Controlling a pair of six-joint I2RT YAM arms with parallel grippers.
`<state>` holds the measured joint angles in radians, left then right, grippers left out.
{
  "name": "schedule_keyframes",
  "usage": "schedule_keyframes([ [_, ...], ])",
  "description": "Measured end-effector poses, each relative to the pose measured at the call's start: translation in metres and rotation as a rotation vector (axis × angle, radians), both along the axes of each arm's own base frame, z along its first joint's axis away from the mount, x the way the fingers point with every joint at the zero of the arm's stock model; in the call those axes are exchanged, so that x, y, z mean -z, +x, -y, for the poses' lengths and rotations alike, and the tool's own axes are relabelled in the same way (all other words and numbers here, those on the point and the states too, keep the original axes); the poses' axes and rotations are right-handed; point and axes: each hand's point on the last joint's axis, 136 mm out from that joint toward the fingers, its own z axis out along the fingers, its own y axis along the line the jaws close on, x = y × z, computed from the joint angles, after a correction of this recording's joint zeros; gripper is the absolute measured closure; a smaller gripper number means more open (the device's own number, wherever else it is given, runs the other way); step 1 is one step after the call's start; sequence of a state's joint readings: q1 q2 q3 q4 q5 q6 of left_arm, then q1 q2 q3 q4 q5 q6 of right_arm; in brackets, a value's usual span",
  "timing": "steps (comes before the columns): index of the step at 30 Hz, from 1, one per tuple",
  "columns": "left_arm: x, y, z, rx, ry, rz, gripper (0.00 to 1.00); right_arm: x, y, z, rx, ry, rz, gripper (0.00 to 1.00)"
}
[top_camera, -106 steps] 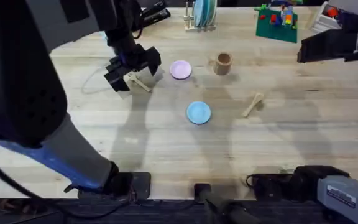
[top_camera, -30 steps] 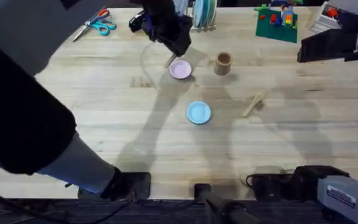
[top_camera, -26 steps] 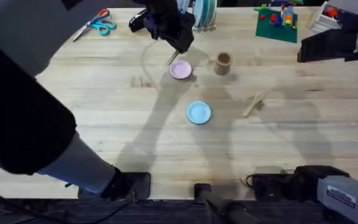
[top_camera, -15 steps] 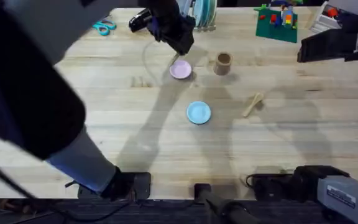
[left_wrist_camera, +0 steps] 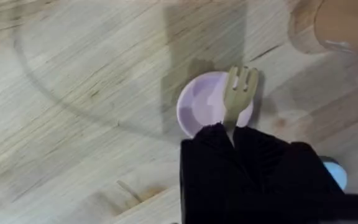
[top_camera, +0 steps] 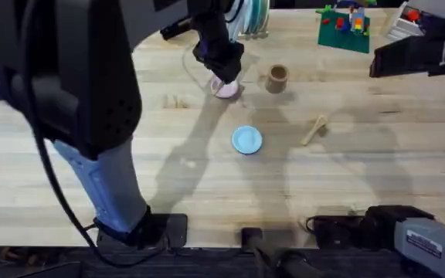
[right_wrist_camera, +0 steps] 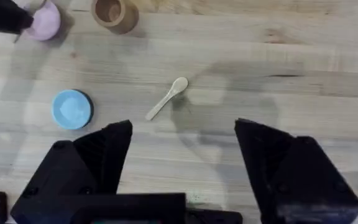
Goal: Pick up a utensil and set it on the pink plate, then put the other utensil in the container.
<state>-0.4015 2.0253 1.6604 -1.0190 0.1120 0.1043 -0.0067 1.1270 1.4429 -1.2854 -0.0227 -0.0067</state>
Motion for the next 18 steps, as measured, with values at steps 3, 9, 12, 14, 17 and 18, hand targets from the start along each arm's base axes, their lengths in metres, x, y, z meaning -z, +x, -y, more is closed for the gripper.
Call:
schedule_keyframes([
  [3, 0.011, 0.001, 0.000, 0.000, 0.007, -0.017, 0.959, 0.000, 0.000, 0.000, 0.000, 0.000, 0.000, 0.008],
  [9, 0.022, 0.002, 0.001, -0.002, 0.015, -0.035, 0.959, 0.000, 0.000, 0.000, 0.000, 0.000, 0.000, 0.008],
  [12, 0.022, 0.002, 0.000, -0.007, 0.018, -0.035, 0.957, 0.000, 0.000, 0.000, 0.000, 0.000, 0.000, 0.008],
  [14, 0.022, 0.002, 0.000, -0.008, 0.018, -0.035, 0.955, 0.000, 0.000, 0.000, 0.000, 0.000, 0.000, 0.007],
  [17, 0.022, 0.002, 0.000, -0.009, 0.018, -0.035, 0.949, 0.000, 0.000, 0.000, 0.000, 0.000, 0.000, 0.007],
  [18, 0.022, 0.002, 0.000, -0.008, 0.018, -0.035, 0.946, 0.000, 0.000, 0.000, 0.000, 0.000, 0.000, 0.007],
])
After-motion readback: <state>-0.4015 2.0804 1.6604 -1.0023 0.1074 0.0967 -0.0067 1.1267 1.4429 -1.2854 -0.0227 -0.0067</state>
